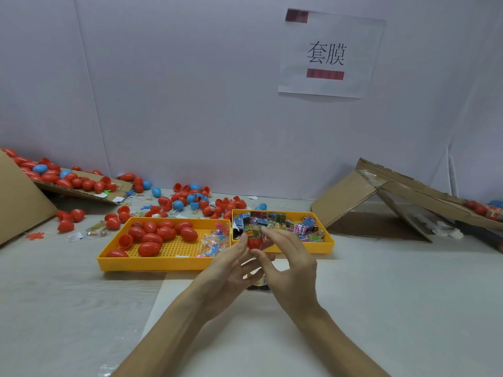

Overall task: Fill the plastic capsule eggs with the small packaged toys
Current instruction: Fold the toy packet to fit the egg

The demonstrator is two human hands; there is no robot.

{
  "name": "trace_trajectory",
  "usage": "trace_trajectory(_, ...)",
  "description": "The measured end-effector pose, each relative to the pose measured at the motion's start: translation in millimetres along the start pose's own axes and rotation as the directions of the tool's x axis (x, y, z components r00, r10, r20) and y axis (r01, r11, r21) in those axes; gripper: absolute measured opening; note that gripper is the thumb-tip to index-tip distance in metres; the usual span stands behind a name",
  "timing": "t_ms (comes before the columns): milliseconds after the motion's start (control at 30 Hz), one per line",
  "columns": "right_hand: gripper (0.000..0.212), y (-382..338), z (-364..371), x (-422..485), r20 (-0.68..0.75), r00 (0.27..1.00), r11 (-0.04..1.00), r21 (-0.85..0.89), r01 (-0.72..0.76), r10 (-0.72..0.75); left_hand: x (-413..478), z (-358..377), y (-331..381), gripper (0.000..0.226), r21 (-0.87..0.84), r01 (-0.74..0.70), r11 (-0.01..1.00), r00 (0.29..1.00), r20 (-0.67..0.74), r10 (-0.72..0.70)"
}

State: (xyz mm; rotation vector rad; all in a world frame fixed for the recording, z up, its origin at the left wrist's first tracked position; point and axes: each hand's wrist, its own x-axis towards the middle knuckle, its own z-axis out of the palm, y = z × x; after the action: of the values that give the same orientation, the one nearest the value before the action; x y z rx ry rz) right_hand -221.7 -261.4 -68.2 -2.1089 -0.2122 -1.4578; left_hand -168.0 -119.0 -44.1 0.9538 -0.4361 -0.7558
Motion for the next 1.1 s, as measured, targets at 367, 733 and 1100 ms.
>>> trace_trajectory(367, 0.023, 6.4, 1.0, -1.5, 0.005, 0.999, 0.998, 0.037, 0.049, -0.049, 1.2, -3.5, -1.2, 0.027, -0.010, 0.031, 0.999, 0.999, -0.017, -0.031)
trace_trajectory(733, 0.037, 3.4, -0.9, 1.6, 0.048, 0.999, 0.998, 0.054, -0.017, 0.015, 2.3, -4.7, -2.4, 0.034, -0.047, 0.035, 0.998, 0.997, -0.073, -0.038)
trace_trajectory(1100, 0.033, 6.1, -1.8, 1.5, 0.051, 0.997, 0.997, 0.061, 0.056, -0.059, 2.8, -6.0, -3.6, 0.030, -0.014, 0.027, 1.000, 0.998, -0.052, -0.028)
